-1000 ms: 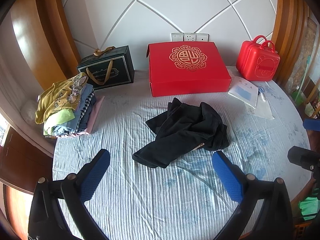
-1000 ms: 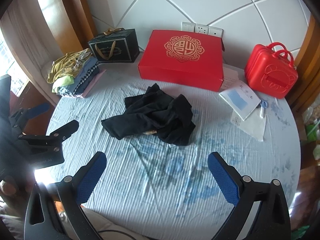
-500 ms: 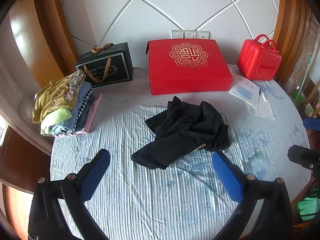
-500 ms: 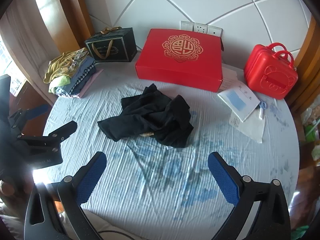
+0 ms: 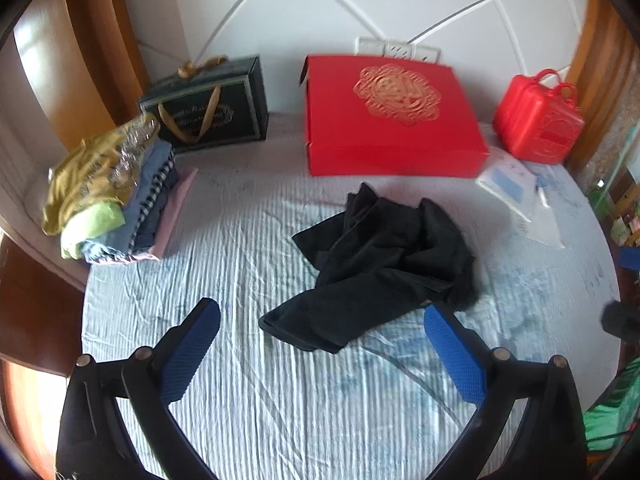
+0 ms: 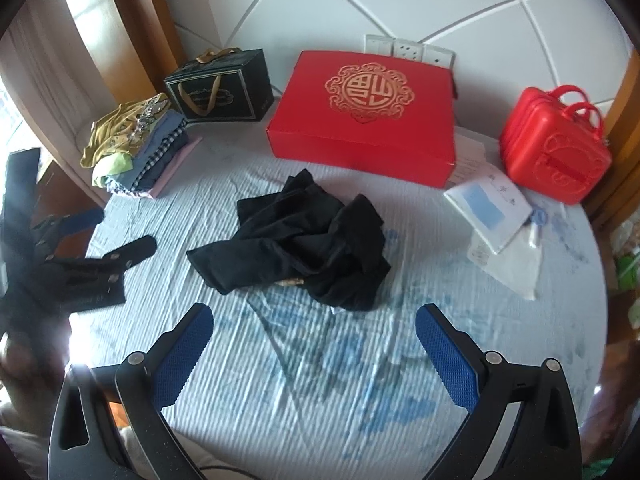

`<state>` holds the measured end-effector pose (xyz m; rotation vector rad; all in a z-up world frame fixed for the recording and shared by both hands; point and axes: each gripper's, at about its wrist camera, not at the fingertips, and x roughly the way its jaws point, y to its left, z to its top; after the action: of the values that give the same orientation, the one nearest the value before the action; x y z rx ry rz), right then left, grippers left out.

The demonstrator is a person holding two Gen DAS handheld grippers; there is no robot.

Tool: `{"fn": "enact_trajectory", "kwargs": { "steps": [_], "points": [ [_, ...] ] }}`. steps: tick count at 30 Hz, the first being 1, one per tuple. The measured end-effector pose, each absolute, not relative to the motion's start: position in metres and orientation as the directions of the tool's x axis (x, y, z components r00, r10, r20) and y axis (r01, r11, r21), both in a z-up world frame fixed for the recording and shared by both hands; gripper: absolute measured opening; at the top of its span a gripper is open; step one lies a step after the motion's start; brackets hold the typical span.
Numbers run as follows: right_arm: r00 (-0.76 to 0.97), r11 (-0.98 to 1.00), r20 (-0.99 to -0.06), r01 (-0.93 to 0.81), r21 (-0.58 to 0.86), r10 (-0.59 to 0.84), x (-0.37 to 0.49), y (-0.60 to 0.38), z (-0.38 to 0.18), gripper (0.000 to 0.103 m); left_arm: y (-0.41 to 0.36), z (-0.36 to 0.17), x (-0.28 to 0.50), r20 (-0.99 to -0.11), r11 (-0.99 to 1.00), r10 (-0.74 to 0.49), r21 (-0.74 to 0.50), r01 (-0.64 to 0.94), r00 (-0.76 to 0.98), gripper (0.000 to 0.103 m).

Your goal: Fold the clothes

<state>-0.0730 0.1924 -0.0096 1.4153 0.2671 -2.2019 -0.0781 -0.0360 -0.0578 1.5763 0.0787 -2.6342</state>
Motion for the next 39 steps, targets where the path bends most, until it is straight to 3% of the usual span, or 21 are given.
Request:
{"fn": "enact_trajectory", "kwargs": {
  "steps": [3, 5, 7, 8, 11, 20, 21, 22, 23, 24, 25, 33, 39],
  "points": [
    [-0.301, -0.854, -0.902, 0.506, 0.124, -0.309, -0.094, 0.192, -0.029, 0.102, -0.048, -0.089, -0.107, -0.900, -0.995, -0.032, -0.015, 0.103, -0.435, 0.103],
    [-0.265, -0.852, -0.915, 0.504, 0.139, -0.305, -0.111, 0.194, -0.049, 0.090, -0.057, -0.111, -0.127, -0.904, -0.994, -0.036, -0.011, 0.107, -0.425, 0.103],
    [-0.225, -0.856, -0.926, 0.490, 0.162, -0.304, -0.130, 0.193, -0.068, 0.064, -0.059, -0.133, -0.145, -0.911, -0.995, -0.018, -0.025, 0.098, -0.412, 0.103],
    [-0.205, -0.862, -0.930, 0.476, 0.177, -0.304, -0.140, 0.193, -0.078, 0.062, -0.059, -0.143, -0.153, -0.914, -0.995, -0.004, -0.037, 0.092, -0.405, 0.101],
    [-0.166, -0.877, -0.941, 0.438, 0.199, -0.296, -0.167, 0.189, -0.104, 0.062, -0.058, -0.175, -0.175, -0.938, -0.996, 0.017, -0.047, 0.078, -0.347, 0.092],
    [-0.050, -0.896, -0.958, 0.370, 0.245, -0.283, -0.230, 0.154, -0.188, 0.066, -0.035, -0.259, -0.227, -0.983, -0.997, 0.055, -0.062, 0.036, -0.175, 0.090],
    [-0.032, -0.894, -0.960, 0.374, 0.247, -0.278, -0.232, 0.150, -0.198, 0.066, -0.030, -0.265, -0.229, -0.985, -0.997, 0.069, -0.073, 0.016, -0.159, 0.074],
    [-0.026, -0.891, -0.965, 0.391, 0.232, -0.263, -0.233, 0.147, -0.206, 0.062, -0.026, -0.270, -0.230, -0.986, -0.996, 0.084, -0.086, 0.001, -0.143, 0.047],
    [-0.021, -0.886, -0.969, 0.409, 0.218, -0.248, -0.233, 0.144, -0.213, 0.052, -0.025, -0.271, -0.230, -0.985, -0.994, 0.106, -0.109, 0.009, -0.134, 0.039],
    [-0.016, -0.879, -0.970, 0.426, 0.212, -0.242, -0.231, 0.142, -0.217, 0.025, -0.023, -0.271, -0.230, -0.984, -0.992, 0.124, -0.127, 0.015, -0.129, 0.030],
    [-0.004, -0.874, -0.967, 0.429, 0.228, -0.254, -0.229, 0.143, -0.218, 0.020, -0.021, -0.265, -0.229, -0.982, -0.992, 0.121, -0.124, 0.010, -0.144, 0.017],
    [-0.049, -0.868, -0.948, 0.419, 0.267, -0.316, -0.166, 0.209, -0.164, 0.013, -0.057, -0.205, -0.164, -0.972, -1.000, 0.000, -0.004, 0.016, -0.234, 0.013],
    [0.061, -0.905, -0.957, 0.313, 0.289, -0.284, -0.099, 0.267, -0.188, 0.014, -0.070, -0.209, -0.106, -0.986, -0.999, -0.009, 0.003, 0.032, -0.168, 0.014]
  ]
}}
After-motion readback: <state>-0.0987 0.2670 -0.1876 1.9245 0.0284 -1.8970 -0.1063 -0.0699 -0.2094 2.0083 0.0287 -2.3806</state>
